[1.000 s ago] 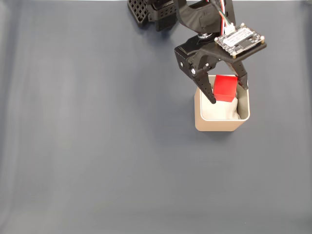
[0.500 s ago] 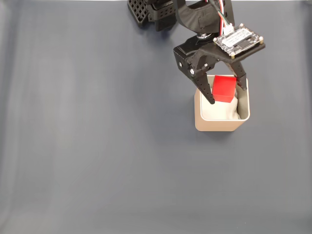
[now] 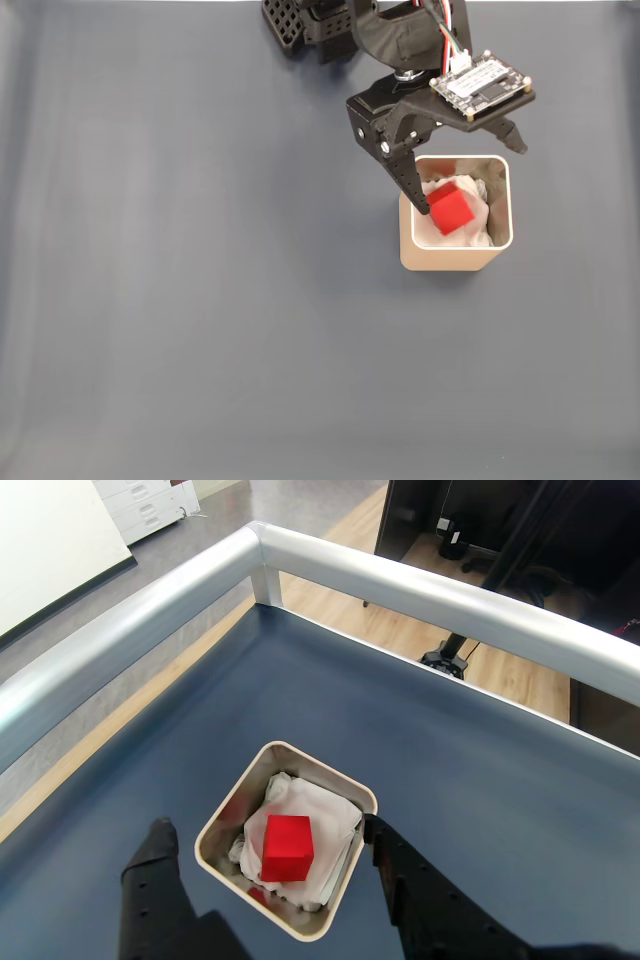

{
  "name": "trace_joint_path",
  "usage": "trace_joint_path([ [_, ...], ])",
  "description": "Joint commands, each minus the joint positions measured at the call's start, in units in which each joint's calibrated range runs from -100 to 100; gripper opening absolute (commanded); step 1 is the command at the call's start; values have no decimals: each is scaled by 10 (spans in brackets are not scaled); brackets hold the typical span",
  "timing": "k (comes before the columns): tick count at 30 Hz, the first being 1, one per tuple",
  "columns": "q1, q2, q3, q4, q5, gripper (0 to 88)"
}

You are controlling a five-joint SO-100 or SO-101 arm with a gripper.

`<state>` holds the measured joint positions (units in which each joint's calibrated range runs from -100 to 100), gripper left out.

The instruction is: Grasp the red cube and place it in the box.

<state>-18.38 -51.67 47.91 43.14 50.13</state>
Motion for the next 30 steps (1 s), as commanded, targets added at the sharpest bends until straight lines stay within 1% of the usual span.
trace_joint_path([
  [1,4,-14,-1,-13,1,458],
  [26,5,-17,0,-22,3,459],
  [28,6,-18,0,-23,1,440],
  [30,8,-19,0,-23,-3,368],
])
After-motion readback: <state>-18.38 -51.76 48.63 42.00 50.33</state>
